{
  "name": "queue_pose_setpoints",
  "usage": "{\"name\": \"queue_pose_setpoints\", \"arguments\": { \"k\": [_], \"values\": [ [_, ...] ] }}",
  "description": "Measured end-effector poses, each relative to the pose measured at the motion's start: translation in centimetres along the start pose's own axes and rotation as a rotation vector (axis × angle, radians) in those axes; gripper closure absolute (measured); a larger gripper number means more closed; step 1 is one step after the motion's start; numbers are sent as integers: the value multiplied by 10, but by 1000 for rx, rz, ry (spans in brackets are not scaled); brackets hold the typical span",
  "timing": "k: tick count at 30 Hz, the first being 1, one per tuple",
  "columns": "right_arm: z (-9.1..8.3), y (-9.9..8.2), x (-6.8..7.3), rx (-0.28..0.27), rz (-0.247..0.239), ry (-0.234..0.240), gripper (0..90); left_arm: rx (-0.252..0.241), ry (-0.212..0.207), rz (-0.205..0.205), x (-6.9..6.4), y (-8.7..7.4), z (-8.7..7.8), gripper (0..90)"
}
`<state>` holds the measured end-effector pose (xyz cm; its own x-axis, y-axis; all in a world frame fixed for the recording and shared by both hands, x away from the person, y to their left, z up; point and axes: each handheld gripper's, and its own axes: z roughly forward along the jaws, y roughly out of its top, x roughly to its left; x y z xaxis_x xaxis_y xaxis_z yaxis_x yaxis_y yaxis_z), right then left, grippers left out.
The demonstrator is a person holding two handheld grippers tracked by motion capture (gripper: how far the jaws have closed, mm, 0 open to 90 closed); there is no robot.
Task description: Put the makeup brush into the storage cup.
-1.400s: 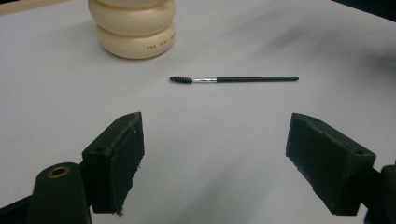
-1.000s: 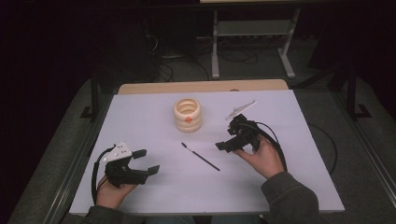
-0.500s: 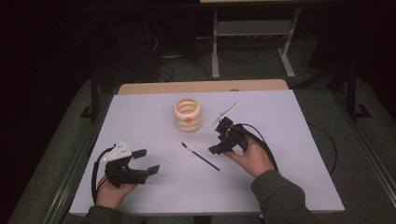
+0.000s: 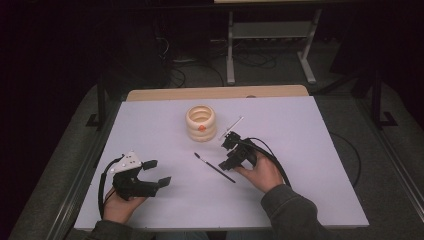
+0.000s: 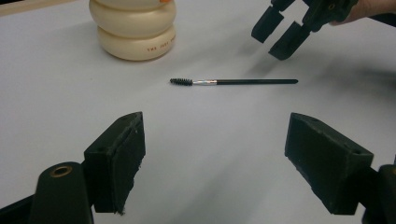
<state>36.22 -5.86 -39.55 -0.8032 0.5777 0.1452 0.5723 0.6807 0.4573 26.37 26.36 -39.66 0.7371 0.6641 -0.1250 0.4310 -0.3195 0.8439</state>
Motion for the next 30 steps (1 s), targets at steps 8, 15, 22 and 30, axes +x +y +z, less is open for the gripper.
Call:
{"name": "queue_pose_setpoints", "arguments": {
  "k": [8,15,22,30],
  "values": [
    [19,1,8,61,-22,17,572,0,-1,5,0,0,1,200],
    [26,2,12,101,-36,12,641,-2,-2,4,0,0,1,201],
    [33,3,18,134,-63,-13,684,-3,-1,2,0,0,1,204],
    [36,7,26,165,-118,-87,799,0,-2,-1,0,0,2,205]
  ]
}}
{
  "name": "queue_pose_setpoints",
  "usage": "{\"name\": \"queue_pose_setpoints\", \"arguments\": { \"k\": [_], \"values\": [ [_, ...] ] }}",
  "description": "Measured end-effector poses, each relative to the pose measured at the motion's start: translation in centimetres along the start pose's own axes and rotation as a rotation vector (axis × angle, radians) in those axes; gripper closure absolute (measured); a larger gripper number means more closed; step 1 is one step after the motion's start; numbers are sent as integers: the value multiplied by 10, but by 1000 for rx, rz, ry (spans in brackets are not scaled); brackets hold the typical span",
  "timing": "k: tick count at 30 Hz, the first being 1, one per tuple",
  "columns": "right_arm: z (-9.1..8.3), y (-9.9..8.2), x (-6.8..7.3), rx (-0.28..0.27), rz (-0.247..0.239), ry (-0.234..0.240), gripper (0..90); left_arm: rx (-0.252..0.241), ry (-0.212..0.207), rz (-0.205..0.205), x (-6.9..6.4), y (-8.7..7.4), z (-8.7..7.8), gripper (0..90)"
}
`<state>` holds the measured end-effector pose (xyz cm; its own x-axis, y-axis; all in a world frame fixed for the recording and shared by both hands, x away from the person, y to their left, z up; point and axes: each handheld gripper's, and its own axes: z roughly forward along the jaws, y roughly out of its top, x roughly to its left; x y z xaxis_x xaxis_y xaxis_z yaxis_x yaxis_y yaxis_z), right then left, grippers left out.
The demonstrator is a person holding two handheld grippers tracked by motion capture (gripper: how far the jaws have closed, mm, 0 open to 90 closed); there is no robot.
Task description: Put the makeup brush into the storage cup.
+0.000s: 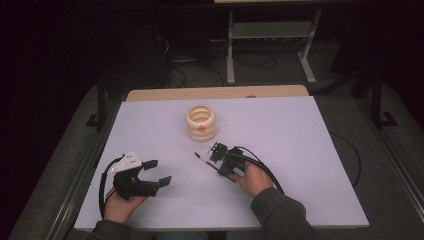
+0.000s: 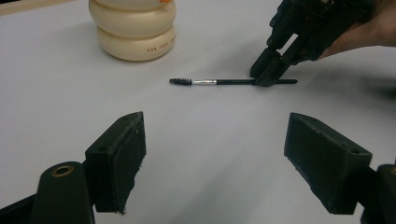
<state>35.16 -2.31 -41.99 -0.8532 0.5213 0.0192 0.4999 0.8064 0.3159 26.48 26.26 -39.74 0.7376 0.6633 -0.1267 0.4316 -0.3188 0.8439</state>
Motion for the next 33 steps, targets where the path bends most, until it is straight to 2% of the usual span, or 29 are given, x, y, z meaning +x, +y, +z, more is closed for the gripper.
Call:
{"name": "queue_pose_setpoints", "arguments": {
  "k": [6,9,17,24,33],
  "values": [
    [1,5,1,29,9,-9,845,4,-3,9,-1,0,2,206],
    [1,3,-2,21,26,10,851,3,-4,5,-2,0,3,207],
    [-1,-1,-8,-6,24,57,852,10,-6,8,0,-1,3,208],
    [-13,-6,-8,-80,9,69,852,4,-24,5,-2,1,5,216],
    [-45,-24,0,-228,-4,110,851,-7,-77,7,-8,11,9,233]
  ]
}}
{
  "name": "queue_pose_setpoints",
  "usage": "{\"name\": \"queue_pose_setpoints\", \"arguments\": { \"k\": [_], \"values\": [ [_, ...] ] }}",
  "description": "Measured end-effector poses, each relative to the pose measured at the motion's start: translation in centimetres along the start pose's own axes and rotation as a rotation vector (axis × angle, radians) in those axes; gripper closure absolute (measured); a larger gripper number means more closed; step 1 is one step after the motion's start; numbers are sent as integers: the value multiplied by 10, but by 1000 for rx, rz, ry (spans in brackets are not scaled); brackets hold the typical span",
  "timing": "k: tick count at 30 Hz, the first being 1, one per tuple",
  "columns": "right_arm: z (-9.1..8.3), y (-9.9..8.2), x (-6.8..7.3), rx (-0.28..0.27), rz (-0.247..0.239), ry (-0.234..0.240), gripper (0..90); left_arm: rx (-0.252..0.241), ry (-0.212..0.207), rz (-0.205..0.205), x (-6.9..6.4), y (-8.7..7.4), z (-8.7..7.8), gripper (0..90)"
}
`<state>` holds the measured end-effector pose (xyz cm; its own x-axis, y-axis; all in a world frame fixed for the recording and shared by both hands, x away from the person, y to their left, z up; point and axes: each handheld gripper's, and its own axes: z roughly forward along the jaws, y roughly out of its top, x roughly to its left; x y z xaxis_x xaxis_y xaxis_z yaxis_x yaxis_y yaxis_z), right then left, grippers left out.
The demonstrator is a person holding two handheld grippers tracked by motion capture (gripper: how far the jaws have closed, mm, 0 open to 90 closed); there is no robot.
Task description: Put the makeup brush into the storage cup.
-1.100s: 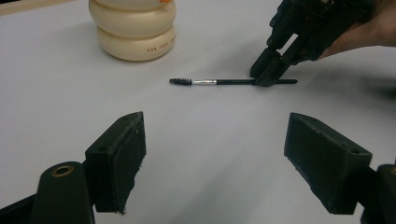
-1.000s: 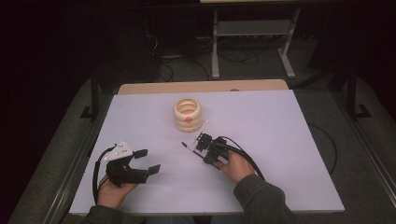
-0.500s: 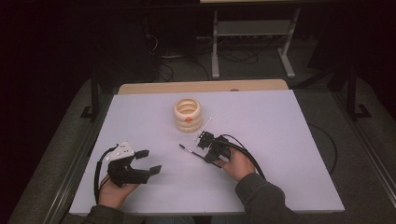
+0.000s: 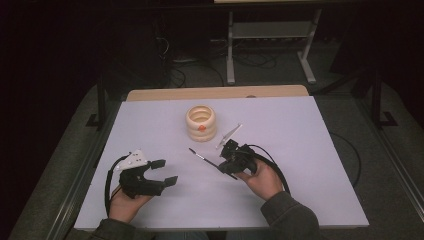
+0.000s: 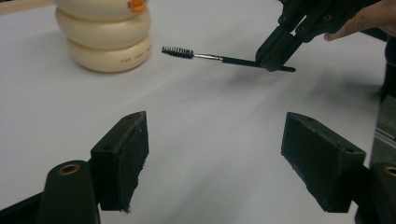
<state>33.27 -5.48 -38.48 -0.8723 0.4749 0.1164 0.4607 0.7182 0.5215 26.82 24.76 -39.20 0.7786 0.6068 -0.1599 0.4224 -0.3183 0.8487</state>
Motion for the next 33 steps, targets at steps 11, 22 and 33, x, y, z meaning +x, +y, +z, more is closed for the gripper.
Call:
{"name": "queue_pose_setpoints", "arguments": {
  "k": [11,22,33],
  "values": [
    [-42,-9,20,-167,-42,25,851,-21,-113,36,-17,27,21,306],
    [-15,-29,35,-227,-50,75,850,25,-239,-5,-18,17,37,444],
    [-2,-30,50,-262,-109,95,850,-3,-308,-78,-13,9,41,583]
  ]
}}
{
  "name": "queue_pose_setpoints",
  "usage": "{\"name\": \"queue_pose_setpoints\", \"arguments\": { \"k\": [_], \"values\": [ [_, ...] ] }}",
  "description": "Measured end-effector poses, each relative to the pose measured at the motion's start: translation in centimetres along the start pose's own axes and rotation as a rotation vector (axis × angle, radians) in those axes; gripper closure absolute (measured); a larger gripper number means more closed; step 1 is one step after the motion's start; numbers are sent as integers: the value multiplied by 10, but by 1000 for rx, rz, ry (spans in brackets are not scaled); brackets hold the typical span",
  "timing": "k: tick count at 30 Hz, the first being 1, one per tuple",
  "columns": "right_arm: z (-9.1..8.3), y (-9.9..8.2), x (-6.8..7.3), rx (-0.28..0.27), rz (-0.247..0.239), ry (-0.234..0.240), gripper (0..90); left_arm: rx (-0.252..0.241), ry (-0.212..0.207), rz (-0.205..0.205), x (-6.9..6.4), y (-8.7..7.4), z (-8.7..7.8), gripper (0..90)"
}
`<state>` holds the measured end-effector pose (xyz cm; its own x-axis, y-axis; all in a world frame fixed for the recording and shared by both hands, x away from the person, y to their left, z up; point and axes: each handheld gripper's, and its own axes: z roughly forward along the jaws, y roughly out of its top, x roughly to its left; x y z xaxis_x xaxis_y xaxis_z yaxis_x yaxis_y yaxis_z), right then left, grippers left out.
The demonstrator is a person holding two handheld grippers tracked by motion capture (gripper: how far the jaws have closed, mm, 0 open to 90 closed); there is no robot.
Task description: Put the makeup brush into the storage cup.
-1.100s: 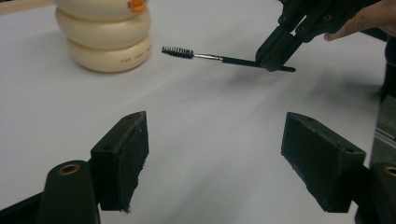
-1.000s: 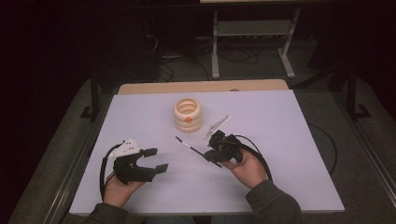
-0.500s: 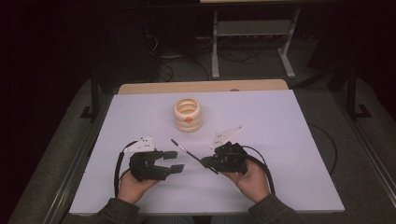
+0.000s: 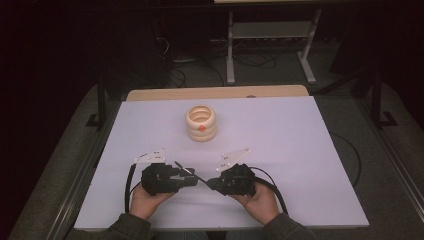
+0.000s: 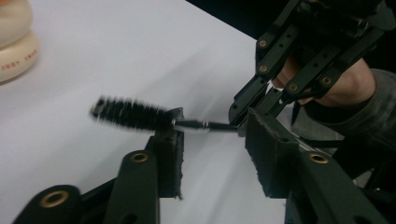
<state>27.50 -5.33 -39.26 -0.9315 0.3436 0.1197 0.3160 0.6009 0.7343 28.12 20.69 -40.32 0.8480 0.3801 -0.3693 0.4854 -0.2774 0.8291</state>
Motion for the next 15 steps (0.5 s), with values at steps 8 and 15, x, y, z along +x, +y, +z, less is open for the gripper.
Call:
{"name": "queue_pose_setpoints", "arguments": {
  "k": [8,15],
  "values": [
    [5,1,7,15,-58,-29,850,-39,-65,-36,5,-2,-1,717],
    [12,2,12,31,-95,-22,850,-47,-107,-40,4,-3,-1,846]
  ]
}}
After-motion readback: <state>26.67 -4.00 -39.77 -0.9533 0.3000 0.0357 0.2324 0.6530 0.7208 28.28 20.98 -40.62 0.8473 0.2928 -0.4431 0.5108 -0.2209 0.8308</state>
